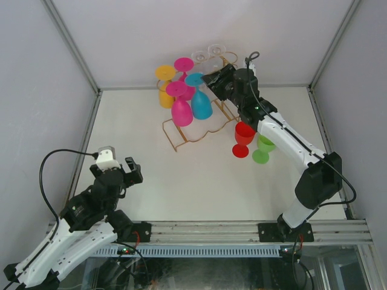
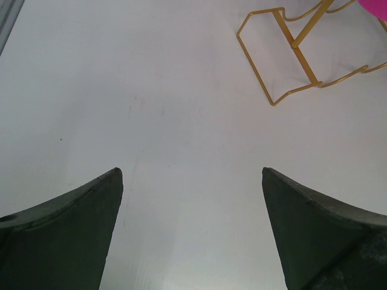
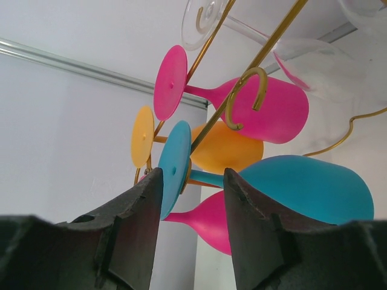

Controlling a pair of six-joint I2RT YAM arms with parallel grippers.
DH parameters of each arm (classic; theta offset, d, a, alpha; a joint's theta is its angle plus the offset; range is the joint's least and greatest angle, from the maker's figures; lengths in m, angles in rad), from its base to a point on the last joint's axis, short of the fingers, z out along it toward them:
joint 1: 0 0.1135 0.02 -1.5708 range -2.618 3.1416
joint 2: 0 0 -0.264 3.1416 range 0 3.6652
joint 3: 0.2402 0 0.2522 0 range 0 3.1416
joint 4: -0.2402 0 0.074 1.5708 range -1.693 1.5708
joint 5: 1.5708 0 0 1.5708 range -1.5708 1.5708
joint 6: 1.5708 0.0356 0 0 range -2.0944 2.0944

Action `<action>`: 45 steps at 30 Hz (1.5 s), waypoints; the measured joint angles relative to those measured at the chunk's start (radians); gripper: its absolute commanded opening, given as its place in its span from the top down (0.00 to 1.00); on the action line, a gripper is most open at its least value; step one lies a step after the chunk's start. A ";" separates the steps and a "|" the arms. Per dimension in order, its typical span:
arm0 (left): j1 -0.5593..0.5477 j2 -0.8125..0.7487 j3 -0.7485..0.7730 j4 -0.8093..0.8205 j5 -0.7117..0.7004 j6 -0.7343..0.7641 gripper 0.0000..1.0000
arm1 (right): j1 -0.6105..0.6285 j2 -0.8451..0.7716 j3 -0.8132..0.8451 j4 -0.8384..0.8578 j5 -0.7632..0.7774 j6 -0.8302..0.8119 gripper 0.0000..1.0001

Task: Take the wine glass off the wine glass rack
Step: Pick up the wine glass from the wine rack.

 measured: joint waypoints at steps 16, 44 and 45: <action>0.000 -0.008 0.000 0.000 0.000 0.000 0.00 | -0.007 0.039 0.071 -0.008 -0.034 0.011 0.67; 0.000 -0.008 0.000 0.000 0.008 0.000 0.00 | -0.012 0.066 0.096 -0.056 -0.017 -0.018 0.83; 0.000 -0.008 0.000 0.000 0.008 0.000 0.00 | -0.011 0.066 0.097 -0.056 -0.018 -0.018 0.83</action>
